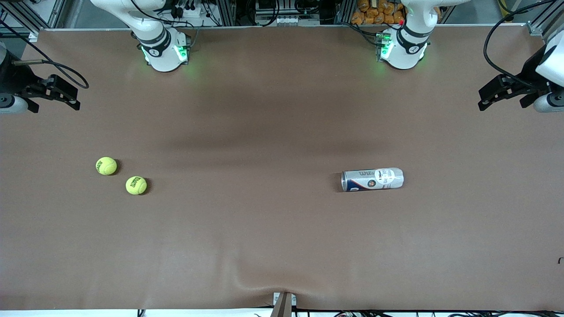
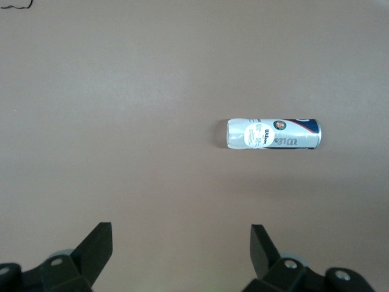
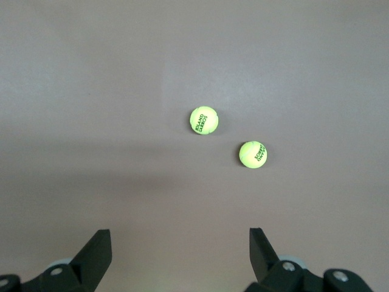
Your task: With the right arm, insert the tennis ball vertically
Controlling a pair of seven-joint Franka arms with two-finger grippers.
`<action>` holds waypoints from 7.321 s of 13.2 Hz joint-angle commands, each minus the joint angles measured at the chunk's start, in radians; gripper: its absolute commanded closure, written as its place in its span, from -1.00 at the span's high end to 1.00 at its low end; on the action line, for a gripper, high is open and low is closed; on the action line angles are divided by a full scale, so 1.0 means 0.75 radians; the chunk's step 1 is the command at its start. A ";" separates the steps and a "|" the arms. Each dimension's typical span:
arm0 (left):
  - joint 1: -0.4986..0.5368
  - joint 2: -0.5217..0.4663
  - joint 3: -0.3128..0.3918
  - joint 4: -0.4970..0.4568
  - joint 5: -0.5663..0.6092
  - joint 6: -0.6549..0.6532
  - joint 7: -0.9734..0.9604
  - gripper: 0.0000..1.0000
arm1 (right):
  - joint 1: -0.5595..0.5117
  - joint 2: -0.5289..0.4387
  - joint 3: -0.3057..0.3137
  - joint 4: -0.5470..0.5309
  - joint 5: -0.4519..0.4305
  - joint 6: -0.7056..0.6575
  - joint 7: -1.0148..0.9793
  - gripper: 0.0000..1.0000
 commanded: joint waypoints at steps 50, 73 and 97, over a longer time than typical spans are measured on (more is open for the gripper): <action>-0.527 0.635 -0.034 0.047 0.389 0.152 0.634 1.00 | -0.009 0.028 -0.018 0.028 0.072 0.018 0.007 1.00; -0.528 0.958 -0.044 -0.141 0.839 0.453 1.006 1.00 | -0.007 0.028 -0.018 0.028 0.076 0.018 0.007 1.00; -0.523 1.042 -0.038 -0.139 0.933 0.573 0.993 0.47 | -0.007 0.028 -0.018 0.026 0.076 0.018 0.007 1.00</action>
